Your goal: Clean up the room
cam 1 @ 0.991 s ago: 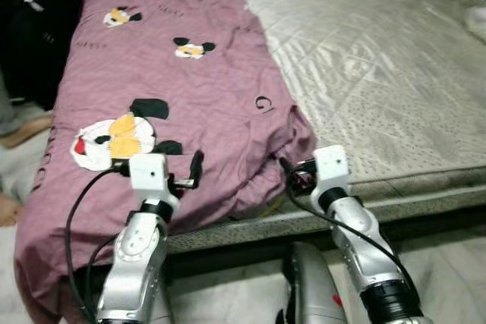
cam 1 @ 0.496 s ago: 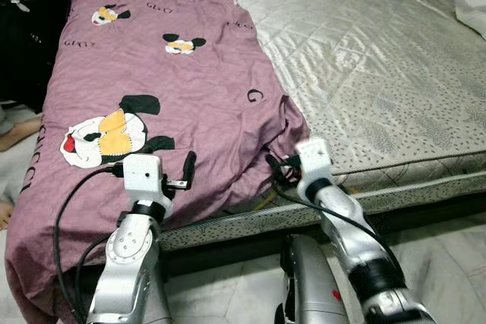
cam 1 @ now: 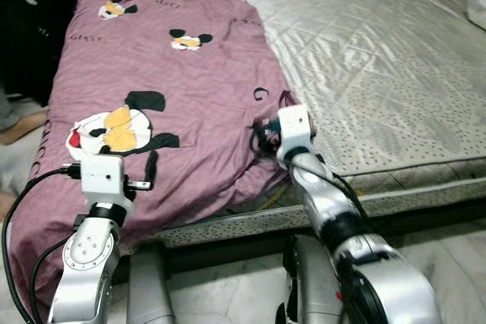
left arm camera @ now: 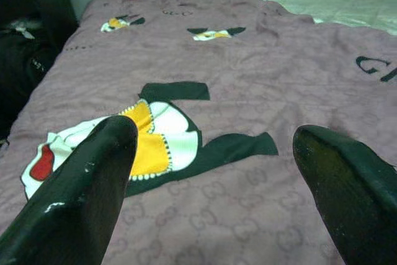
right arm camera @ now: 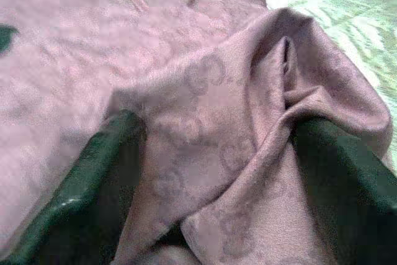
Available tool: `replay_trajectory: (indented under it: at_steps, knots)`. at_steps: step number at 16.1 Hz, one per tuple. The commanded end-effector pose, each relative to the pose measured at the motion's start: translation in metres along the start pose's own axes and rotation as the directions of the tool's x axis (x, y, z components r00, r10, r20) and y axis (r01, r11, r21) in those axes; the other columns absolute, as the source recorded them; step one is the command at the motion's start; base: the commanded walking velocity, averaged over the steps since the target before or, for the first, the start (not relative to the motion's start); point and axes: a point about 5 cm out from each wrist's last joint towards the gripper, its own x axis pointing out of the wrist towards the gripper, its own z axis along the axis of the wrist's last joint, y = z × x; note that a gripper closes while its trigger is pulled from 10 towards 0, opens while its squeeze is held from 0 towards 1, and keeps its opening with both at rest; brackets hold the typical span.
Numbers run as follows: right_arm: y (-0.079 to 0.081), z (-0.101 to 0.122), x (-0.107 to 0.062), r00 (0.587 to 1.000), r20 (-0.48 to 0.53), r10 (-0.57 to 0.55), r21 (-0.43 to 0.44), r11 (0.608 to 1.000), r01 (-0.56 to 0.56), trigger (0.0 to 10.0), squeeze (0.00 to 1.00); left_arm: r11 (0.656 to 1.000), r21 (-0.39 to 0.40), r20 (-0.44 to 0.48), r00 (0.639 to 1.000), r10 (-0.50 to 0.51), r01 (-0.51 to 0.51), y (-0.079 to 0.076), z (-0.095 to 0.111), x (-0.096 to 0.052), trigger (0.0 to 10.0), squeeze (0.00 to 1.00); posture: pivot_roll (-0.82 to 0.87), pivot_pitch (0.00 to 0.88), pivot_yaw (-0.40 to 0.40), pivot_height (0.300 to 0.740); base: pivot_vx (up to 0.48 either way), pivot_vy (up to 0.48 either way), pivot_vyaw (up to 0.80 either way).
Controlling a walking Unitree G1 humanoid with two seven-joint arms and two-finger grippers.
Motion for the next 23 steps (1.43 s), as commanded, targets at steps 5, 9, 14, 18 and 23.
replay_trajectory:
  at_steps: [5,9,14,18,23]
  knots:
    - [-0.011,-0.013,-0.001,0.996,-0.063,-0.058,-0.005,0.998,0.058,0.0,0.00,0.999,-0.015,-0.006,1.000,-0.031,0.031,-0.010,-0.001,0.001,10.0,0.00,0.08,0.127,-0.024,0.508,0.000,0.000,0.00]
    - [-0.016,-0.036,-0.010,0.985,-0.148,-0.084,-0.052,0.996,0.077,0.0,0.00,0.999,-0.015,-0.003,0.999,-0.033,0.033,-0.011,0.000,0.002,10.0,0.00,0.09,0.126,-0.025,0.508,0.000,0.000,0.00]
    - [-0.037,-0.051,-0.016,0.957,-0.241,-0.164,0.015,0.985,0.172,0.0,0.00,0.999,-0.020,-0.001,1.000,-0.028,0.028,-0.012,0.000,0.004,10.0,0.00,0.08,0.125,-0.028,0.508,0.000,0.000,0.00]
    - [-0.053,-0.053,-0.019,0.945,-0.255,-0.205,0.077,0.970,0.232,0.0,0.00,0.999,-0.024,0.002,0.999,-0.036,0.036,-0.014,0.000,0.006,10.0,0.00,0.07,0.121,-0.021,0.508,0.000,0.000,0.00]
    - [-0.082,-0.056,-0.030,0.935,-0.248,-0.253,0.127,0.948,0.290,0.0,0.00,0.999,-0.026,0.009,0.999,-0.032,0.032,-0.012,0.002,0.010,10.0,0.00,0.06,0.121,-0.019,0.508,0.000,0.000,0.00]
